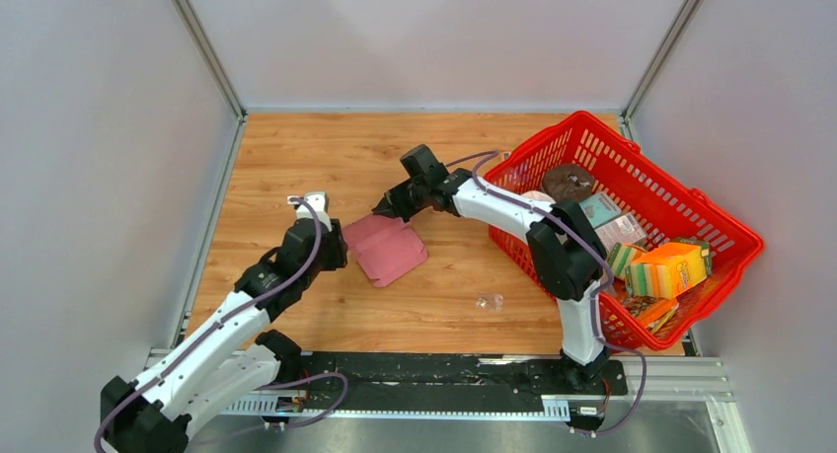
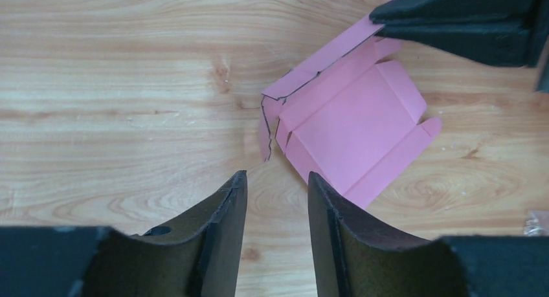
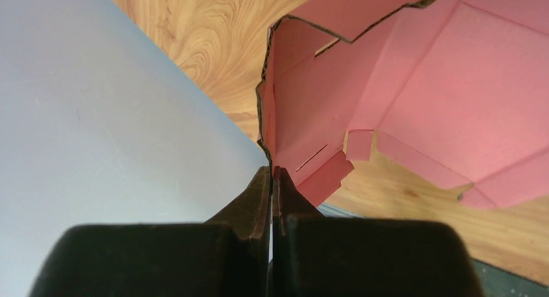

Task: Fold the paper box

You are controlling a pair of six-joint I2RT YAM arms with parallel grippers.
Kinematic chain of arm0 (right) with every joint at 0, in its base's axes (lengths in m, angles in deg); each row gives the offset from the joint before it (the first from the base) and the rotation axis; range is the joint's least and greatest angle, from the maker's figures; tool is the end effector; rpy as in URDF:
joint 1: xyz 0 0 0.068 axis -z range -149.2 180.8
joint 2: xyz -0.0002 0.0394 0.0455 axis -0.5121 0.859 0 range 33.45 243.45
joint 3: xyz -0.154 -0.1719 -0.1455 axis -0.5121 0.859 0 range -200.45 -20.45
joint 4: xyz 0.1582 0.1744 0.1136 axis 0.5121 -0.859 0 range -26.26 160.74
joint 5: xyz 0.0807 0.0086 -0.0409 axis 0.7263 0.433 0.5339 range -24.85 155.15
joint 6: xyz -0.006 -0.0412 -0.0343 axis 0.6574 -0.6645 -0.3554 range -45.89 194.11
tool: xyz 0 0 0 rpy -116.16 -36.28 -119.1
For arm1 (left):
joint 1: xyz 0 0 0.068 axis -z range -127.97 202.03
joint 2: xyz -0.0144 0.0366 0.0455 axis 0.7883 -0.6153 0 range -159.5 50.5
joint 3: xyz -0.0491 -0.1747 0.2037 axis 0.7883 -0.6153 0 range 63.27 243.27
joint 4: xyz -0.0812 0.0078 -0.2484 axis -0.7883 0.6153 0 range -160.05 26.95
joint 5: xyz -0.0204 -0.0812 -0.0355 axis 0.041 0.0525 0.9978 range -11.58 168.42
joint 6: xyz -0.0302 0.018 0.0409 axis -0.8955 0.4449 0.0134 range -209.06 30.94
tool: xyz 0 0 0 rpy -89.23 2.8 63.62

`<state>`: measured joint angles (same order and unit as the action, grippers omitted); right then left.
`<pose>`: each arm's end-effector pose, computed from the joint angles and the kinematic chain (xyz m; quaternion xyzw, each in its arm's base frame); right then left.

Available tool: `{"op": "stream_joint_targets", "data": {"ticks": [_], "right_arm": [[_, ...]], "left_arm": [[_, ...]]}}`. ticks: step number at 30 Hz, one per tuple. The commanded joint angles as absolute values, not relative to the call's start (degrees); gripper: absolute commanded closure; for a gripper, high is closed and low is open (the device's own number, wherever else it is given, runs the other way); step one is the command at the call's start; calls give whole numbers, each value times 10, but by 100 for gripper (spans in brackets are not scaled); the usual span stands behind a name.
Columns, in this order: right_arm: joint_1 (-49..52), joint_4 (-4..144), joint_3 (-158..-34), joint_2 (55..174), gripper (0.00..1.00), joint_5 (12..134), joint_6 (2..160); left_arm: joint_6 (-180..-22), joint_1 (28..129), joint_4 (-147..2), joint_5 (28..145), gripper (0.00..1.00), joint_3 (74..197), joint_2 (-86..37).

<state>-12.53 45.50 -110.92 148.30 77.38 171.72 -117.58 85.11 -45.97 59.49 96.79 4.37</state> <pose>0.3217 0.3139 0.2238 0.3930 0.8472 0.3569 0.0205 0.1534 -0.0861 0.2446 -0.0386 0.8838 -0.1004 0.4554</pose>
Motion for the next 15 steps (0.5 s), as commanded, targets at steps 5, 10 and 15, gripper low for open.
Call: {"op": "stream_joint_targets", "data": {"ticks": [5,10,15], "right_arm": [[-119,680,-1056,1501,100,780,1607],[-117,735,-1029,1508,100,788,1523],[-110,779,-999,1518,100,799,1501]], "left_arm": [[-1220,786,-400,680,55,966,111],[-1233,755,-431,724,55,958,86],[-1235,741,-471,750,53,963,54]]}}
